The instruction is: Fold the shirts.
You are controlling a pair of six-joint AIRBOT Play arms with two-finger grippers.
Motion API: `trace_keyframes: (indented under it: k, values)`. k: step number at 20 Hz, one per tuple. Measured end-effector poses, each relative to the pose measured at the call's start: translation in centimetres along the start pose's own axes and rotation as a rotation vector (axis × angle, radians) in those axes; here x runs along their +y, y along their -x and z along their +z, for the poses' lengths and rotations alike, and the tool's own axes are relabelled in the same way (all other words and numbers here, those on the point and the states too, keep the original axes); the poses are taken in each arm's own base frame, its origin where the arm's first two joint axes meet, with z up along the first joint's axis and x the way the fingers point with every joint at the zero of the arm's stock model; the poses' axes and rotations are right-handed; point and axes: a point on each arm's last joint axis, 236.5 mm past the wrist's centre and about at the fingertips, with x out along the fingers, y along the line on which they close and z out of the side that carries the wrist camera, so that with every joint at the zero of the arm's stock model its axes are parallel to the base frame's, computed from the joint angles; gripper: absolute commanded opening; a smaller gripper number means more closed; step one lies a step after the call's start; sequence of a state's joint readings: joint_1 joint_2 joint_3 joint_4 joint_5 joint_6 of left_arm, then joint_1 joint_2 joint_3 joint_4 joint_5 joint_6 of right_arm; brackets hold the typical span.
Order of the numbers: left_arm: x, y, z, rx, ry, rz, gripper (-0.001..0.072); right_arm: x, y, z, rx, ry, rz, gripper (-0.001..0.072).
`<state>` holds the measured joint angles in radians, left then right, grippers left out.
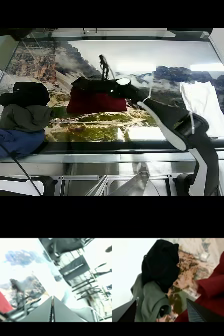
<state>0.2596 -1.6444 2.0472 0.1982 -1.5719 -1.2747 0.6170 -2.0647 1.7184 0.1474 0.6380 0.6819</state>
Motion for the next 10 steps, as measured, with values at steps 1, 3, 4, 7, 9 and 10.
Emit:
trace_keyframes:
  k: [1, 3, 4, 7, 9, 10]
  values:
    - [-0.3, 0.5, 0.1, -0.005, -0.008, 0.006, 0.0007, 0.0, -0.5, 0.0, -0.017, -0.004, 0.001, 0.0277]
    - [-0.6, 1.1, 0.1, -0.01, -0.017, 0.016, 0.0007, 0.5, -0.1, 1.2, -0.047, 0.004, 0.02, 0.0055]
    - [-0.7, 1.3, 0.0, -0.008, -0.02, 0.017, 0.0007, 1.0, 0.7, 2.4, -0.059, 0.019, 0.039, 0.0015]
    - [-1.0, 1.6, 0.0, -0.009, -0.025, 0.02, 0.0007, 2.6, 5.3, 7.1, -0.076, 0.077, 0.084, 0.0017]
    - [-1.0, 1.6, 0.0, -0.008, -0.026, 0.02, 0.0007, 2.6, 9.2, 9.2, -0.038, 0.11, 0.064, 0.0016]
    - [-1.1, 1.7, -0.1, -0.007, -0.026, 0.02, 0.0007, 2.1, 11.3, 10.0, -0.007, 0.122, 0.031, 0.0015]
